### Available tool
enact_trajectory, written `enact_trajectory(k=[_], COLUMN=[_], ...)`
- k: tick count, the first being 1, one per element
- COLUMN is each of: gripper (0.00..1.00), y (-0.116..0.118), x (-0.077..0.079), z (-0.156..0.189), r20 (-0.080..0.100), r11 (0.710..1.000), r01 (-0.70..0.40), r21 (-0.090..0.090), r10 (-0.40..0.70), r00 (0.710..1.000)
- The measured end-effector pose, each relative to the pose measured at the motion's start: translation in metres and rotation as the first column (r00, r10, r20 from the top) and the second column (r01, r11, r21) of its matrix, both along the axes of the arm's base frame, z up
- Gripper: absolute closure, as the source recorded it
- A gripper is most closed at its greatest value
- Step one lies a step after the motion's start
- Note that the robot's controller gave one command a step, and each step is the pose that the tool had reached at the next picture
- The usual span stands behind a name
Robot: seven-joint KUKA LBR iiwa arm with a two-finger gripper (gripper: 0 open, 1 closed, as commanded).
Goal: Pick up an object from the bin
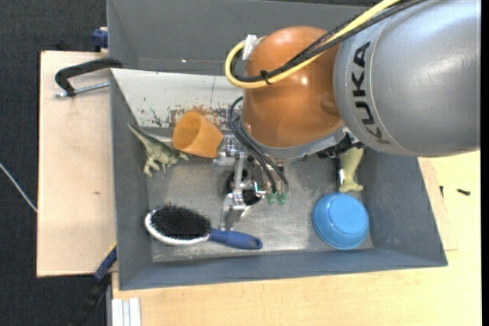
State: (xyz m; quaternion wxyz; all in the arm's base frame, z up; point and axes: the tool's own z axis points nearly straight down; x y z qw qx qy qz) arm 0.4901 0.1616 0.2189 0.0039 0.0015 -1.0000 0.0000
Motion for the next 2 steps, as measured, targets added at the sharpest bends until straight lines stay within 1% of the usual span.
enact_trajectory(k=[1, 2], gripper=[0.0, 0.0], y=[-0.013, -0.03], x=[0.001, 0.003], z=[-0.104, -0.147], r20=[0.0, 0.013], r11=[0.987, 0.938], r01=[-0.161, -0.347], r21=[-0.001, 0.0], r10=[0.161, 0.347], r00=[0.987, 0.938])
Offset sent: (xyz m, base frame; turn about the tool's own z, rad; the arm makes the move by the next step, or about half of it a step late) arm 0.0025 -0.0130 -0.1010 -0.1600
